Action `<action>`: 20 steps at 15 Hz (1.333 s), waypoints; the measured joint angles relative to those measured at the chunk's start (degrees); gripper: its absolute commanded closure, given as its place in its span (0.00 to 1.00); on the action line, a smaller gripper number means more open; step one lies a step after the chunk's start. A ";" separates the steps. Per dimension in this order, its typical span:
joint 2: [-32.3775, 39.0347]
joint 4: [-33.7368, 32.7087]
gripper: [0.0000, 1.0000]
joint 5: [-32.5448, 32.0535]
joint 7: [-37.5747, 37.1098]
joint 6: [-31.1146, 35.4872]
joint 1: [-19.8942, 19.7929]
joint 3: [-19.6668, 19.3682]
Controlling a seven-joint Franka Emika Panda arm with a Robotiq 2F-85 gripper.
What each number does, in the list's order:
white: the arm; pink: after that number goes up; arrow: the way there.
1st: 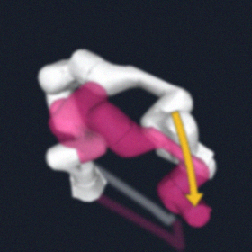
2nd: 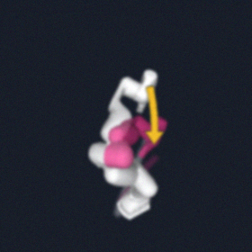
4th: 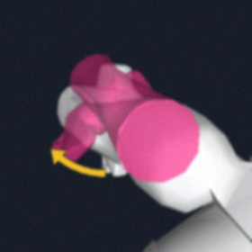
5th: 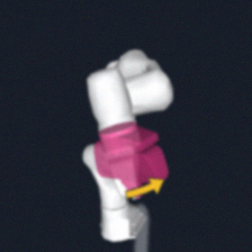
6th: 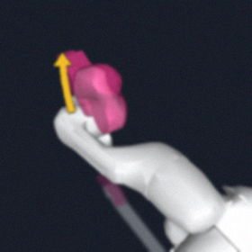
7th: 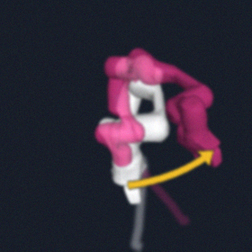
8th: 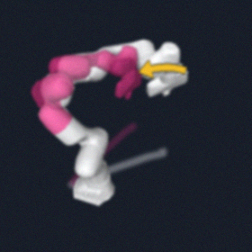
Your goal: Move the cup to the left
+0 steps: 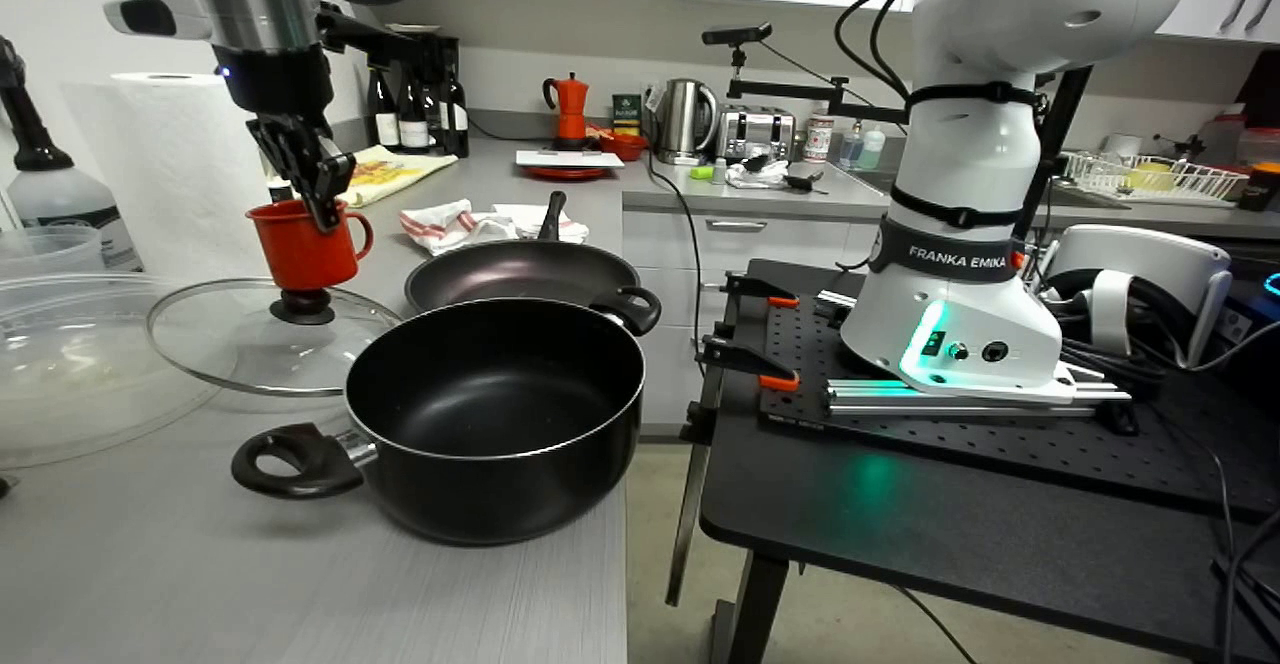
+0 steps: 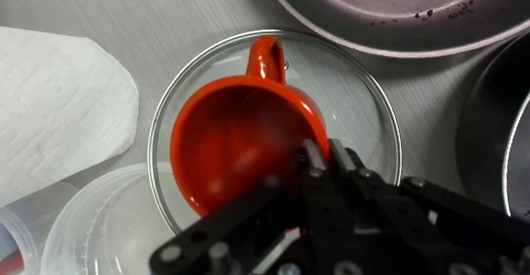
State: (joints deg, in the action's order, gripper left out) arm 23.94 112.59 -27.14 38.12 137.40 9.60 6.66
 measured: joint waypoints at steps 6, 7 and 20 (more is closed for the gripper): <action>0.15 0.01 0.98 -2.82 -0.03 -1.32 2.15 0.54; 0.21 0.02 0.98 -3.27 -0.03 -1.51 2.49 0.68; 1.75 -0.11 0.98 -5.52 0.26 -3.49 5.18 3.70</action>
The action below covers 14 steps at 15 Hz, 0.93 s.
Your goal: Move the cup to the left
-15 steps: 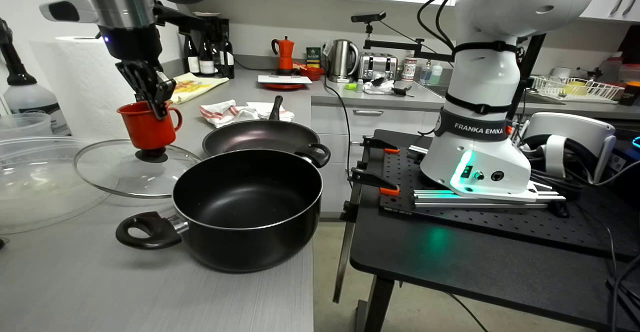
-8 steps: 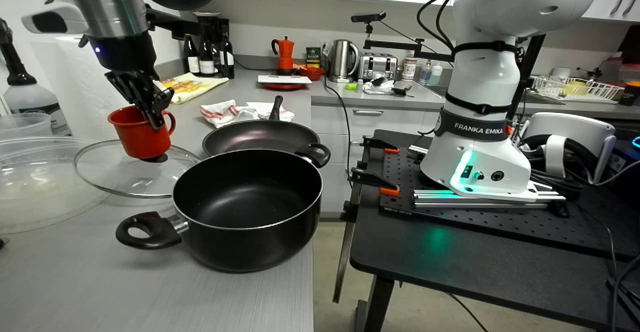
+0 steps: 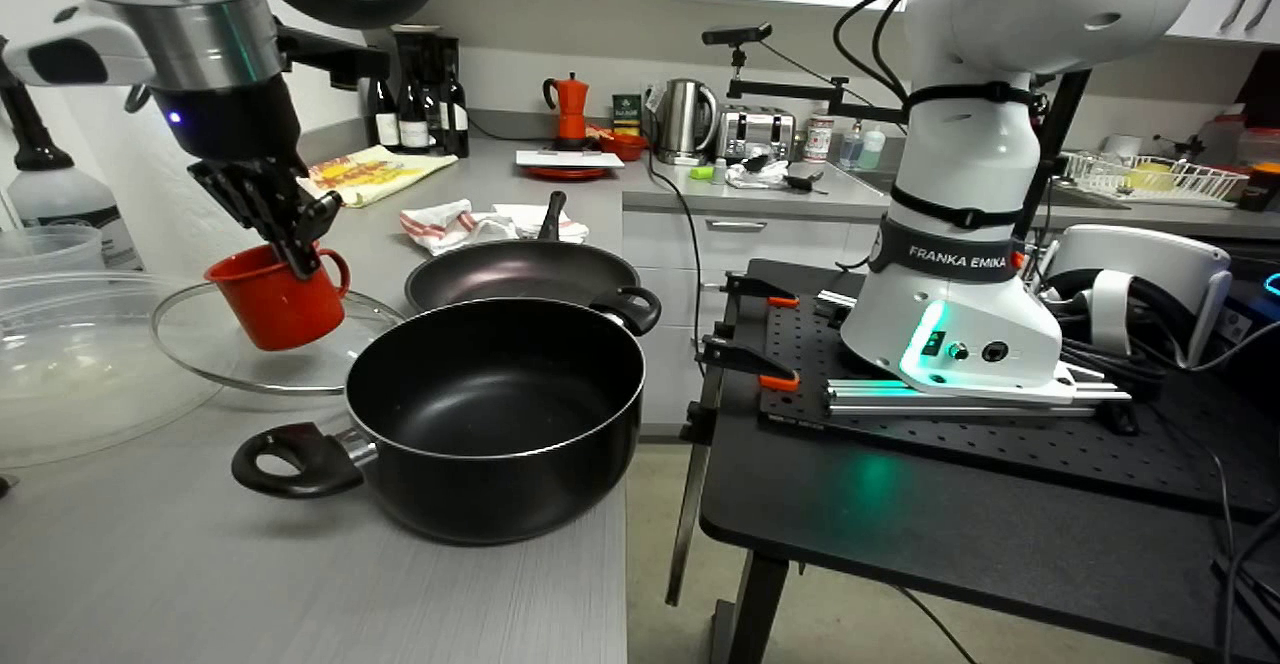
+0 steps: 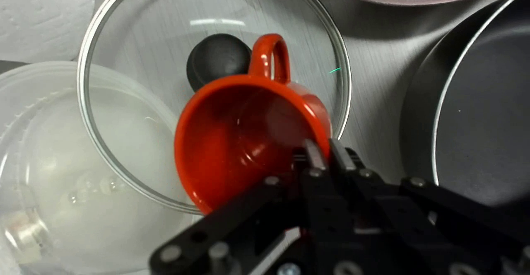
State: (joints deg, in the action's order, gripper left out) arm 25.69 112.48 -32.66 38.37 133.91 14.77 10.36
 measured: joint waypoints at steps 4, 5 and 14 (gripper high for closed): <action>0.26 -0.01 0.98 0.00 0.37 -0.04 0.01 0.51; 0.31 -0.02 0.98 0.00 0.52 -0.08 0.03 0.65; 2.17 -1.17 0.92 0.02 3.07 -1.62 1.23 1.98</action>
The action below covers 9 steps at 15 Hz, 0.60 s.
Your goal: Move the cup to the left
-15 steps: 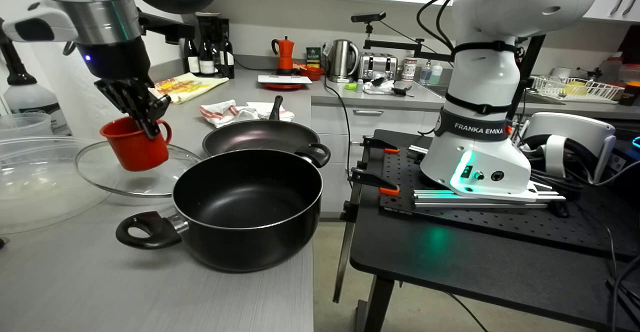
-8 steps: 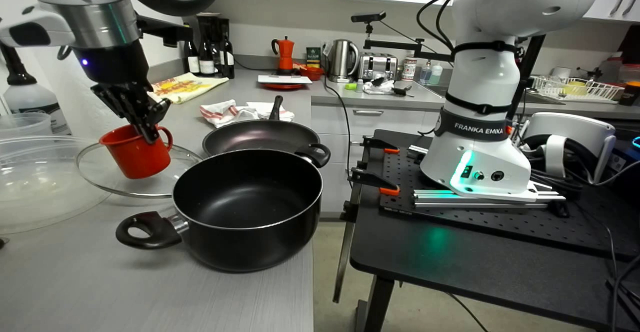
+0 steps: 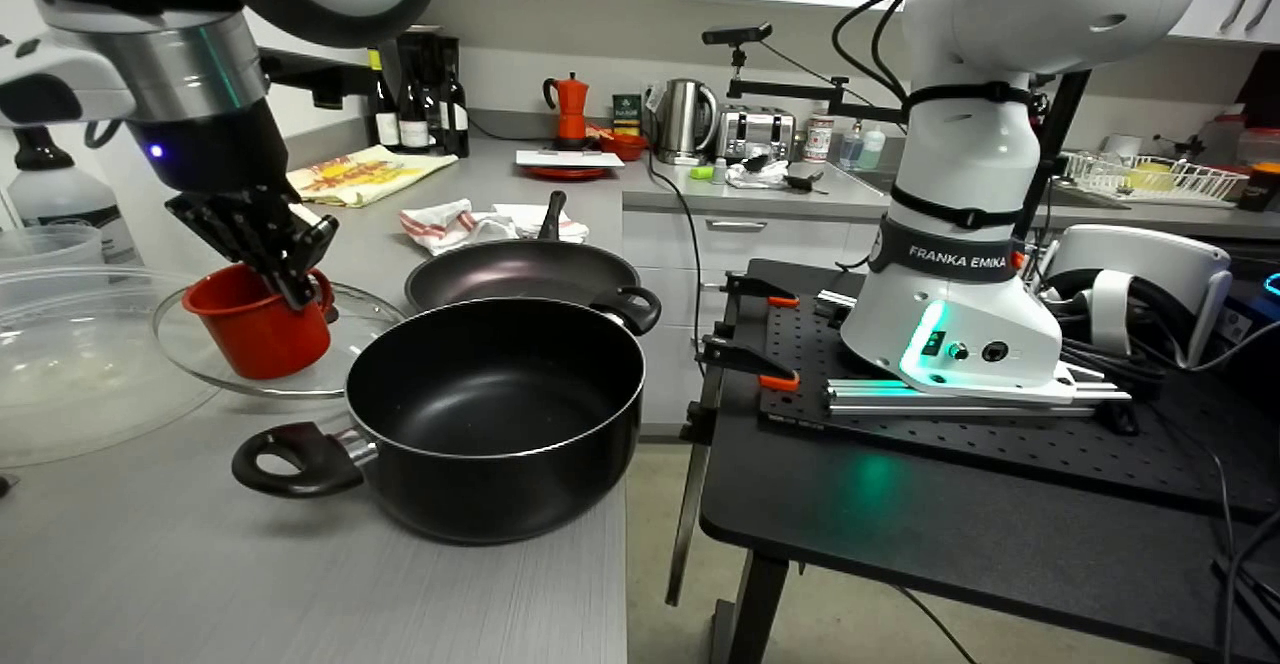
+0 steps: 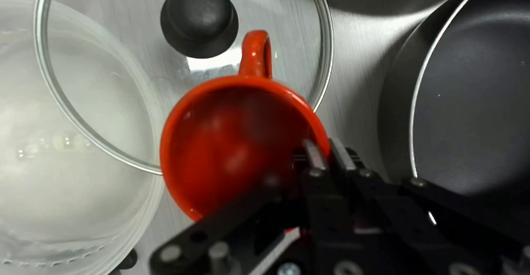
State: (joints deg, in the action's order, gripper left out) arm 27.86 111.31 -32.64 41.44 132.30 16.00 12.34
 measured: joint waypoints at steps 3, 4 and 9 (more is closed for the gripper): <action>-0.01 0.00 0.92 0.00 0.00 0.03 -0.10 0.00; -0.01 0.00 0.92 0.00 0.00 0.03 -0.11 0.00; 0.01 0.01 0.98 0.00 0.00 0.03 -0.09 0.00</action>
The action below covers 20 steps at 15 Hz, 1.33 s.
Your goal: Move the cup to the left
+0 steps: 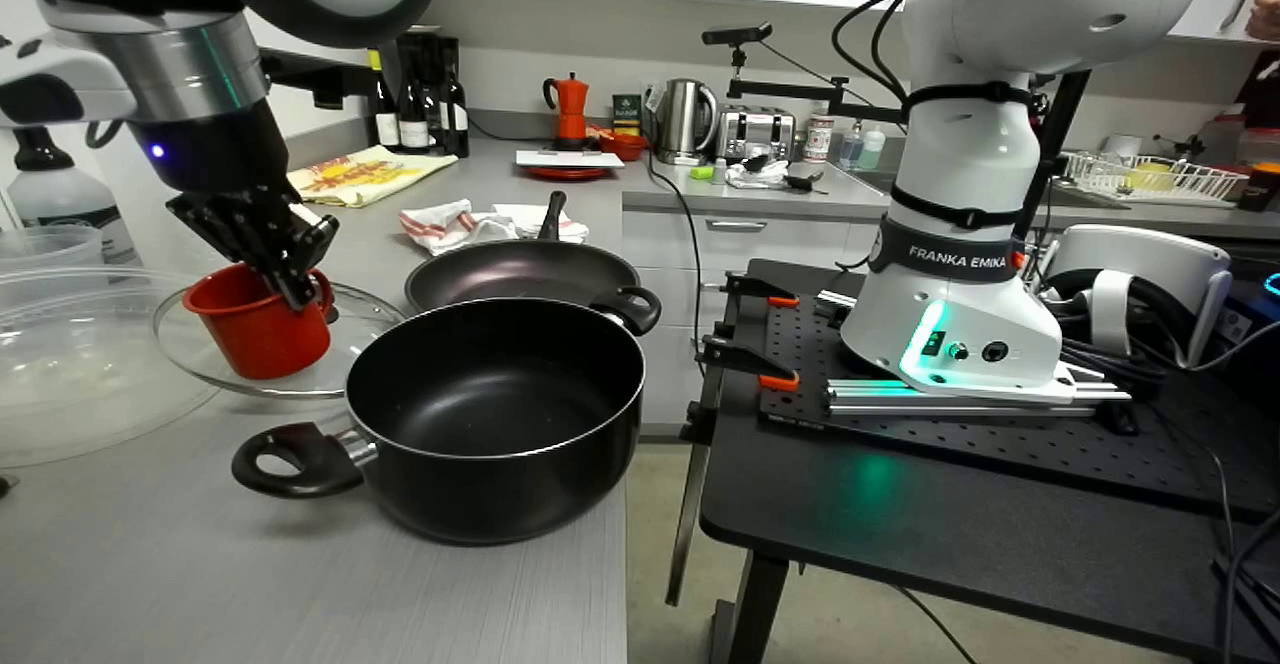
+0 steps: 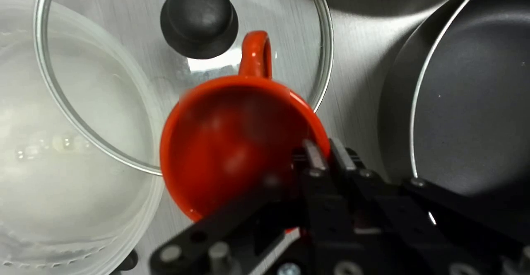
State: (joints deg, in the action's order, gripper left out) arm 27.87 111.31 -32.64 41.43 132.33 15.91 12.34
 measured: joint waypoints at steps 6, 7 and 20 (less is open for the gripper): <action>1.09 -0.81 0.98 -0.03 0.00 -0.23 1.67 0.35; 1.43 -1.20 0.98 -0.03 0.00 -0.36 2.18 0.43; 7.18 -8.98 0.98 -3.33 0.40 -5.14 6.88 0.66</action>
State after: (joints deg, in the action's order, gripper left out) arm 35.05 102.33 -35.97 41.83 127.19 22.79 13.00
